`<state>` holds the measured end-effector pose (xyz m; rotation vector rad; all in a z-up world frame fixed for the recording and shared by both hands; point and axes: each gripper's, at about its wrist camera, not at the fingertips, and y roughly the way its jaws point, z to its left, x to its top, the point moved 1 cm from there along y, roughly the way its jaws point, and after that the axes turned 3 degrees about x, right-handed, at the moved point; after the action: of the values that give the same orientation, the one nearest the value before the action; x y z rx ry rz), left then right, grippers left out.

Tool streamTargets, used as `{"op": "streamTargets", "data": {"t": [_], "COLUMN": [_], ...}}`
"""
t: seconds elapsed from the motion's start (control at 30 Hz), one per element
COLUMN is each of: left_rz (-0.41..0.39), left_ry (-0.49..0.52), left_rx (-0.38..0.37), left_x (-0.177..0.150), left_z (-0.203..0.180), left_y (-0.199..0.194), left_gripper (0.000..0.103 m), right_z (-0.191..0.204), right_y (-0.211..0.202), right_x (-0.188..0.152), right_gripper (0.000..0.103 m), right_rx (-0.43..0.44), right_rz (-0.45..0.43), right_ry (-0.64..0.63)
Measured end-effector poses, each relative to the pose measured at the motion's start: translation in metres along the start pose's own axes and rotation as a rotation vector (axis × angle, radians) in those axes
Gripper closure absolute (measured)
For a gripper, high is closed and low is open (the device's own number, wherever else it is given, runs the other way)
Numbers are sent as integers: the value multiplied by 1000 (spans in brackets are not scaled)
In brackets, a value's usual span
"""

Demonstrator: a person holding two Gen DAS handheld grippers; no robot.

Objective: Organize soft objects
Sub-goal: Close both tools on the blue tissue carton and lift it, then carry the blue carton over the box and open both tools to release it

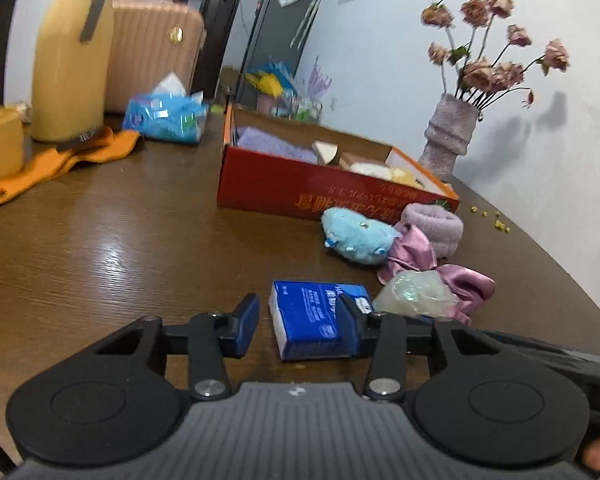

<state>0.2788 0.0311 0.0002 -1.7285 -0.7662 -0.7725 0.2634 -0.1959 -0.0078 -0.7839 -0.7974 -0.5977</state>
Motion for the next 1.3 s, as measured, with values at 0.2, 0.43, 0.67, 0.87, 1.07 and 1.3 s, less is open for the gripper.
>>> {"op": "streamTargets", "data": {"t": [0.2,0.43,0.67,0.87,1.07,1.3], "left_rz": [75,97,66,-4,-36,-43], "left_ry": [-68,-105,-89,-62,-45,-11], "left_rx": [-56,-98,-96,-116,-162,-137], "left_x": [5,3,-7,6,59,147], "left_z": [20,23,13,-4,-20,-20], "left_y": [27,27,-12,-39,-17,59], "left_gripper": [67,82,81,81,81,81], "right_z": [-15,-16,0,15,10,-21], "right_y": [43,45,10,-23,-24,41], "right_x": [11,10,0,6,58,155], "right_gripper": [80,85,86,86,86,86], "right_rx": [-47,-38,0,19,-1,-2], "right_rz": [57,65,49,-19,-89,-65], "right_ry": [74,71,67,32,-42,-78]}}
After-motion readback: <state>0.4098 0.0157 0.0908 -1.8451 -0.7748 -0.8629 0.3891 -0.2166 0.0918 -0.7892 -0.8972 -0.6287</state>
